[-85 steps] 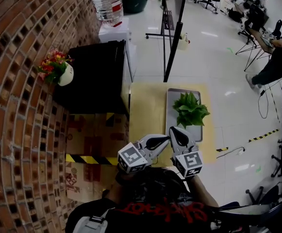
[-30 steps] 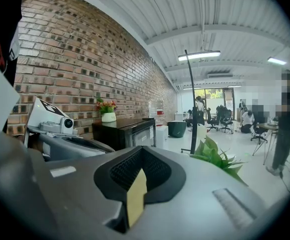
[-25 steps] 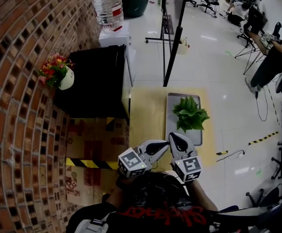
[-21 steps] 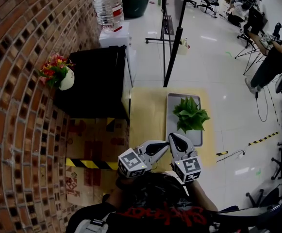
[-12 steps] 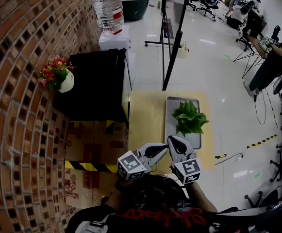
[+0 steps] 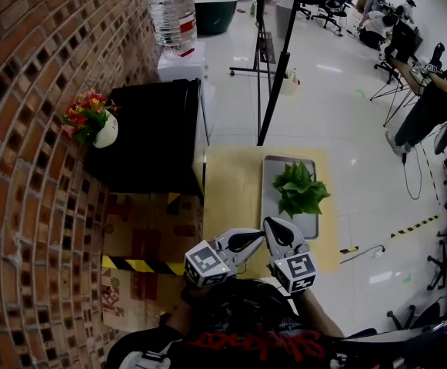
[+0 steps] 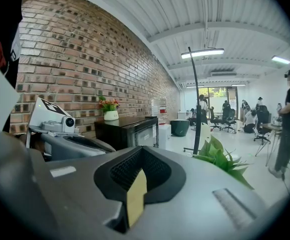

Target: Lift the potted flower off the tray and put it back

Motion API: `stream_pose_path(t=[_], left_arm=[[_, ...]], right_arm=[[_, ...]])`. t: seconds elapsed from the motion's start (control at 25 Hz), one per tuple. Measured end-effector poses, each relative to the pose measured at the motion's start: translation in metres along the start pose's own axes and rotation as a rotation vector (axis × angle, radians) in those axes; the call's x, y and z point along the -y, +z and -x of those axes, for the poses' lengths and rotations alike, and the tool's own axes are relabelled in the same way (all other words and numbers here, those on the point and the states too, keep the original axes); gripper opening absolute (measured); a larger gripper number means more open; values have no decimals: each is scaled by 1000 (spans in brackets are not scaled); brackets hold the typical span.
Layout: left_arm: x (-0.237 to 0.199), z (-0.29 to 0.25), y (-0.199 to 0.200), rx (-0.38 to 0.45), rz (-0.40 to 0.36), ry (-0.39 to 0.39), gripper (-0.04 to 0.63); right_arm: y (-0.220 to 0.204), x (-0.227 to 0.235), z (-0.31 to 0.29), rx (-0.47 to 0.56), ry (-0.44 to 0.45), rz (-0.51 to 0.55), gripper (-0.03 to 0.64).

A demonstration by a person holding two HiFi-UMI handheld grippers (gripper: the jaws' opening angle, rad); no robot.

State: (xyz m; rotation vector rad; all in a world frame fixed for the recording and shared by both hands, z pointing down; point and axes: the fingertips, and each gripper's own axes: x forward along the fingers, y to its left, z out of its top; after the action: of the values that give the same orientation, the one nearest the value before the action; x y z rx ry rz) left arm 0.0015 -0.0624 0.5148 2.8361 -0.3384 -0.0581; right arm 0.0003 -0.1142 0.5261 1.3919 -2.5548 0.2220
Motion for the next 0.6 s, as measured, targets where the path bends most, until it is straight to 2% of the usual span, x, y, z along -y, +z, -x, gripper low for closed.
stream_pose_path(t=[0.24,0.6], left_arm=[[0,-2,-3,-5,-9,4,0],[2,-1,-4,-10,25,0,0]], right_arm=[[-1,2,2,1,-4,-4,2],[-2,1,4,2,-6,-9,2]])
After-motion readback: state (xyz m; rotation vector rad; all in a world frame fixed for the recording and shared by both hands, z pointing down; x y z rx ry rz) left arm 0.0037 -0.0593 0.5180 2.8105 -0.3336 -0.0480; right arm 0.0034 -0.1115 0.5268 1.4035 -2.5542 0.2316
